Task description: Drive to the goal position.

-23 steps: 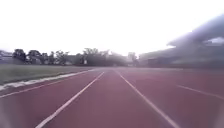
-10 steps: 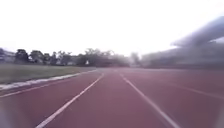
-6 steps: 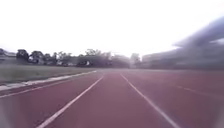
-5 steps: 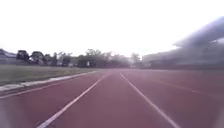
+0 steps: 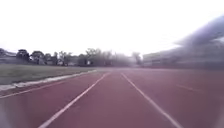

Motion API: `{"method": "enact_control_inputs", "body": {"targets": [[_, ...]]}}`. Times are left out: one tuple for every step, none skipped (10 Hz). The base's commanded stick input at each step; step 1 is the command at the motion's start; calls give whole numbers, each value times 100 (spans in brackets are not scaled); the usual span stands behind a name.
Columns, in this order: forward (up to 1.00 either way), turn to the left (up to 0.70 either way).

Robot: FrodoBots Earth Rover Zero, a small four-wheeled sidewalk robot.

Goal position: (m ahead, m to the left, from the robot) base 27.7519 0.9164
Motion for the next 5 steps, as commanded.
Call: {"method": "enact_control_inputs", "body": {"targets": [[70, 0], [70, 0], [70, 0], [70, 0], [70, 0]]}}
